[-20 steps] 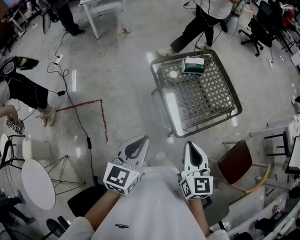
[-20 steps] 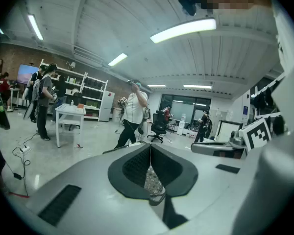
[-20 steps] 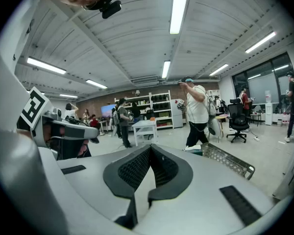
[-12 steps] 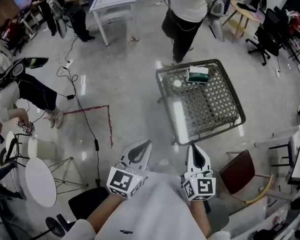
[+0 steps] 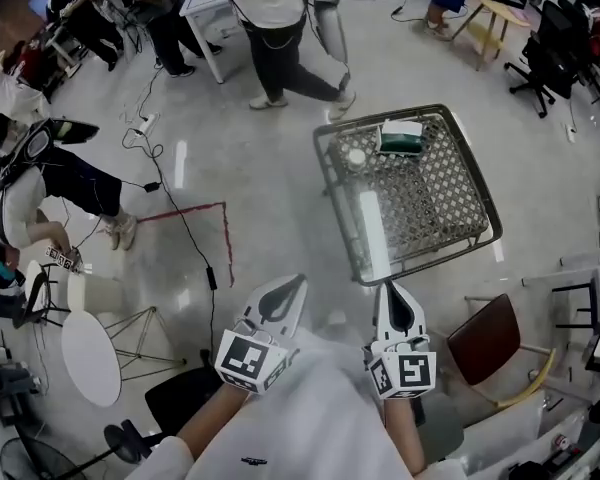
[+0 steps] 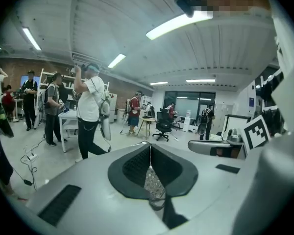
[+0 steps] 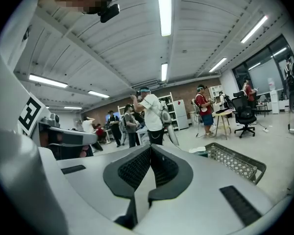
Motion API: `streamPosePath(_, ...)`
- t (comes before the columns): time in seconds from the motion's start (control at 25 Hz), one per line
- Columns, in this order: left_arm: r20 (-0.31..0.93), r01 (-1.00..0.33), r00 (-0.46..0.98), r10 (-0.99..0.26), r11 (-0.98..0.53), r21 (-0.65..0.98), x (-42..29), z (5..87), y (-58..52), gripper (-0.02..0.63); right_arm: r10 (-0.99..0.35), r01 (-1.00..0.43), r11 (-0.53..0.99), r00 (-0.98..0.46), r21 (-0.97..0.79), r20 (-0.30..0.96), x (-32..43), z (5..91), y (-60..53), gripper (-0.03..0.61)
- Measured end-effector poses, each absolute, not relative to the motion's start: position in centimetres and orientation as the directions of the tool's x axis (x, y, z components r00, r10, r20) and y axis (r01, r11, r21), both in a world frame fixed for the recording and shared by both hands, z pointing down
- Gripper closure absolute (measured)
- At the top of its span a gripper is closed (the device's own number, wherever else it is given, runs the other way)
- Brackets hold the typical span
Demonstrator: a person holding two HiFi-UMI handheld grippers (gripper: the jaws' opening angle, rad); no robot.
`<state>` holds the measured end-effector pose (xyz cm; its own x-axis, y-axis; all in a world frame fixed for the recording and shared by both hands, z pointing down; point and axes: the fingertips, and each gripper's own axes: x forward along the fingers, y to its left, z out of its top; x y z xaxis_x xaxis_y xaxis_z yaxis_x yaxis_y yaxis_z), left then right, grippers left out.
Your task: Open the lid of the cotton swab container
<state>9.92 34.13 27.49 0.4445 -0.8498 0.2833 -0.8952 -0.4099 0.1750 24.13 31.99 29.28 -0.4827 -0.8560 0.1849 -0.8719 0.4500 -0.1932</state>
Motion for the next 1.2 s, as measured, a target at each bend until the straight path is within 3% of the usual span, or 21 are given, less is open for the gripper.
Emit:
streamPosePath(0.24,0.304,-0.891,0.451,-0.839,-0.404,0.206,8.9,28.8,30.6,0.609,-0.849,-0.882,0.467,-0.466,-0.06,0.249,22.6,30.7,29.1,0.578)
streamPosePath(0.4,0.303,-0.876,0.479,-0.824,-0.428,0.222,8.3,30.1,26.5,0.609,-0.85,-0.89,0.449,-0.453,-0.083,0.269,21.6,32.4,25.2,0.578)
streamPosePath(1.2,0.197,-0.784,0.62,-0.759,-0.591,0.19,-4.0,27.4,8.0,0.609,-0.934,-0.954,0.298,-0.298,-0.031,0.198,9.6,29.3,7.5,0.578)
